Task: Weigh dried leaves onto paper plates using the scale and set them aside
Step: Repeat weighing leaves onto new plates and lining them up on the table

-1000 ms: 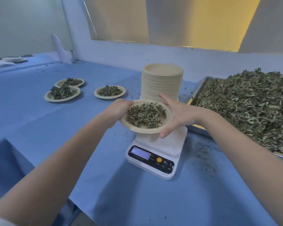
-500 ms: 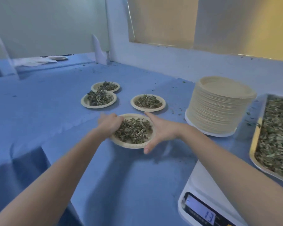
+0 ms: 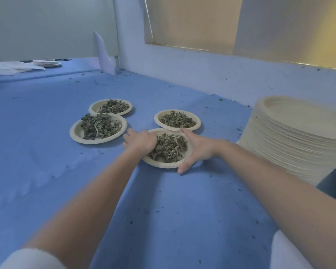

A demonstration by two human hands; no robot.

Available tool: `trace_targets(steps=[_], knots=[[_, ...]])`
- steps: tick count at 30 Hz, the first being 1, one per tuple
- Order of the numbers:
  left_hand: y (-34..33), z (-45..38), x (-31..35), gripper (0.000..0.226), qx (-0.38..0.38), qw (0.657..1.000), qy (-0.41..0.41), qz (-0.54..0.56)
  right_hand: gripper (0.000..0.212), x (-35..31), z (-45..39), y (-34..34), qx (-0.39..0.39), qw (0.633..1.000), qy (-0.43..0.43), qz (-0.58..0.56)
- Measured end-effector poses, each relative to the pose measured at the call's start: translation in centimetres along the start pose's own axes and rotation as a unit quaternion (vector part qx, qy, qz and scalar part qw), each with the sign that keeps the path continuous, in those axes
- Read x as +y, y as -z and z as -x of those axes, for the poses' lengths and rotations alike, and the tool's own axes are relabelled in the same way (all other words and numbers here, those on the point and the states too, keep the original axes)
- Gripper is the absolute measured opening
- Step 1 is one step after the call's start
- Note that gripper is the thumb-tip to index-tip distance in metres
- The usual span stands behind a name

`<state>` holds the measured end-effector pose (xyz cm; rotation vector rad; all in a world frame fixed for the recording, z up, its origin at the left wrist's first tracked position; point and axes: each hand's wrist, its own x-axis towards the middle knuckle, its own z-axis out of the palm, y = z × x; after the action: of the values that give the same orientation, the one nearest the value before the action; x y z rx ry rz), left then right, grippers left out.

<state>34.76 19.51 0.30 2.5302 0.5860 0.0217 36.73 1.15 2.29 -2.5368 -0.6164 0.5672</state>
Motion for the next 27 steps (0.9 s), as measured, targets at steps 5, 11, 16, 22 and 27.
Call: trace_targets(steps=[5,11,16,22,27], knots=[[0.2,-5.0,2.3,0.046,0.008,0.998,-0.008,0.054,0.1,1.2,-4.1,1.7,0.126,0.991,-0.027,-0.039],[-0.4,-7.2,4.0,0.054,-0.022,0.98,-0.002,0.197,0.073,1.5,-7.2,1.9,0.244,0.965,-0.093,-0.03],[-0.5,-5.7,4.5,0.054,-0.011,0.987,-0.007,0.162,0.061,0.4,-6.1,2.1,0.223,0.966,-0.13,-0.014],[0.8,0.4,5.2,0.045,0.035,0.99,-0.051,0.127,0.06,-2.5,-0.9,1.6,0.203,0.97,-0.119,-0.053],[3.1,7.1,6.0,0.009,0.032,0.981,-0.102,0.164,0.059,-5.0,5.4,1.4,0.217,0.972,-0.073,-0.051]])
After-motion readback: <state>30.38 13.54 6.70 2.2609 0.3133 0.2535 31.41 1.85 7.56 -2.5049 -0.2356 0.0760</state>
